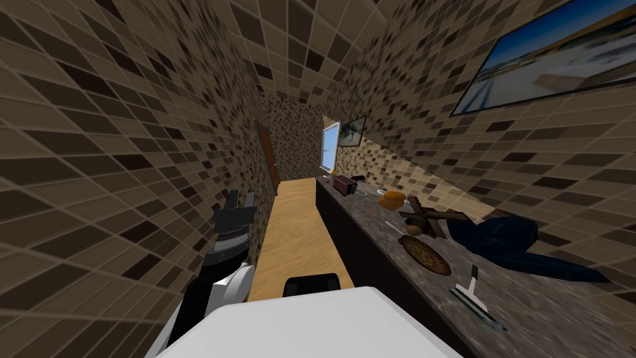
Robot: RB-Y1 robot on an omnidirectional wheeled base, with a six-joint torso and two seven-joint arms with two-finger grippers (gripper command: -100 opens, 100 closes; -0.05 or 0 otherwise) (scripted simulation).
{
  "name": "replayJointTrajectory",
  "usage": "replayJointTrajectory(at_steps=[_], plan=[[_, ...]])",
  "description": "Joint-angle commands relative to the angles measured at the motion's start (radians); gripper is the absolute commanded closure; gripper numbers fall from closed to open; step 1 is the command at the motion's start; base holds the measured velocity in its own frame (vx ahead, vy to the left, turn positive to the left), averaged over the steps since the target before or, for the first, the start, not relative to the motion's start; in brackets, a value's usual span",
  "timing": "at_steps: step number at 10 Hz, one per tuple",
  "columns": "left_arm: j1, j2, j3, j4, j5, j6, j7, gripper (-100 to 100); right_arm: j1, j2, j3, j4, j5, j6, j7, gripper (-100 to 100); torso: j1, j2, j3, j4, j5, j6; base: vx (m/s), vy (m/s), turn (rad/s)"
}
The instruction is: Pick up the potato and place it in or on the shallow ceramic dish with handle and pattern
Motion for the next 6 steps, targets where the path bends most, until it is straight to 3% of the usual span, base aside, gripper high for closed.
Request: replayJointTrajectory(at_steps=[1, 6], plan=[[0.000, 0.000, 0.000, 0.000, 0.000, 0.000, 0.000, 0, 0.001, -0.027, 0.028, 0.046, 0.050, 0.029, -0.011, -100, 0.000, 0.000, 0.000, 0.000, 0.000, 0.000, 0.121, -0.071, 0.288], [0.000, 0.000, 0.000, 0.000, 0.000, 0.000, 0.000, 0, -0.002, -0.066, 0.075, 0.106, 0.166, 0.066, -0.026, -100, -0.002, -0.003, -0.002, -0.001, 0.000, -0.001, 0.099, -0.098, 0.231]])
